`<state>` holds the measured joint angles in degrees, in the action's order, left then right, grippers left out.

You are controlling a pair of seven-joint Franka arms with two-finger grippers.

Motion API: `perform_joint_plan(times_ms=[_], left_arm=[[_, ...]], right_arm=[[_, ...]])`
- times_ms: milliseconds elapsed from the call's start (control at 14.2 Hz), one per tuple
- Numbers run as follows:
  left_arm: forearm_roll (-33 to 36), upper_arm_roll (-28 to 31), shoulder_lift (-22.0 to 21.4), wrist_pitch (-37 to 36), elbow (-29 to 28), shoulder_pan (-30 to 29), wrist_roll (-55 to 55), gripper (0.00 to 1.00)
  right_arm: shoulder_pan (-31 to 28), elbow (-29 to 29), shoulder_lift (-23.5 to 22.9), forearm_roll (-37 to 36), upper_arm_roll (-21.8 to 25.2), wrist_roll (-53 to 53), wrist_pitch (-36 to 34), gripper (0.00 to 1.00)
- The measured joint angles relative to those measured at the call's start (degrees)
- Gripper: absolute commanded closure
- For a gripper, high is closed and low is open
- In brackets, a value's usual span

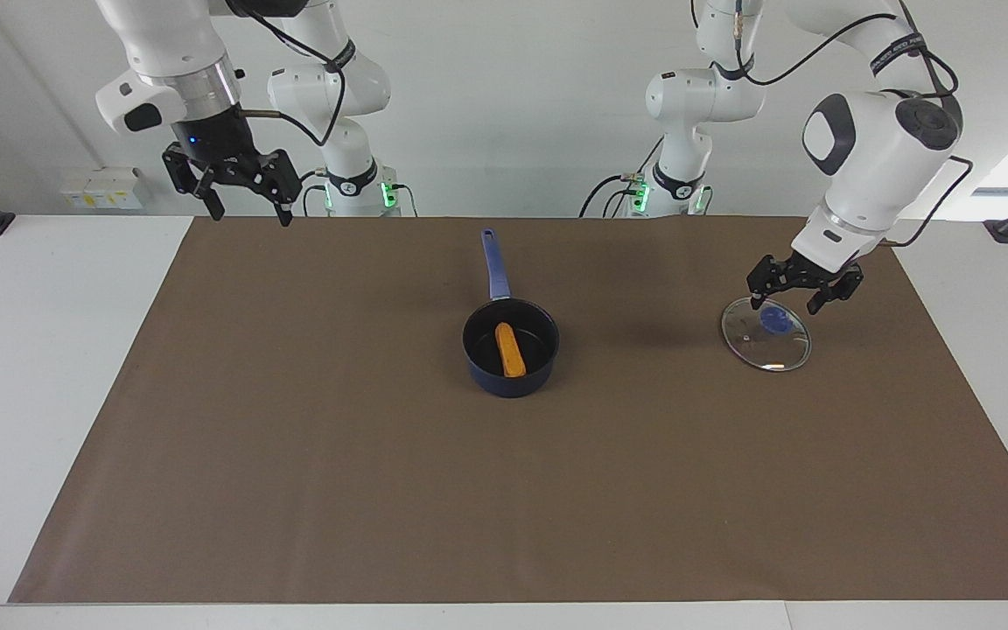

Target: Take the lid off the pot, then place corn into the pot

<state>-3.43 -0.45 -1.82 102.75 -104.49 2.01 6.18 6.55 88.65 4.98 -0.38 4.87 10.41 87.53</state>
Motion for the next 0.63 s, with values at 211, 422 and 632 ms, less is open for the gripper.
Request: perform_joint_plan(times_ms=[211, 422, 632], left_arm=[[0.0, 0.06, 0.02, -5.86, 4.59, -0.02, 0.0, 0.0], [0.0, 0.09, 0.01, -11.4, 9.23, -0.03, 0.0, 0.0], [0.06, 0.15, 0.01, -16.58, 13.13, -0.03, 0.0, 0.0]], right_arm=[[0.01, 0.72, 0.0, 0.04, 0.01, -4.65, -0.1, 0.0], [-0.34, 1.99, 0.31, 0.04, 0.17, -7.23, -0.1, 0.0], [-2.12, 2.8, 0.59, 0.04, 0.3, -7.65, -0.1, 0.0]])
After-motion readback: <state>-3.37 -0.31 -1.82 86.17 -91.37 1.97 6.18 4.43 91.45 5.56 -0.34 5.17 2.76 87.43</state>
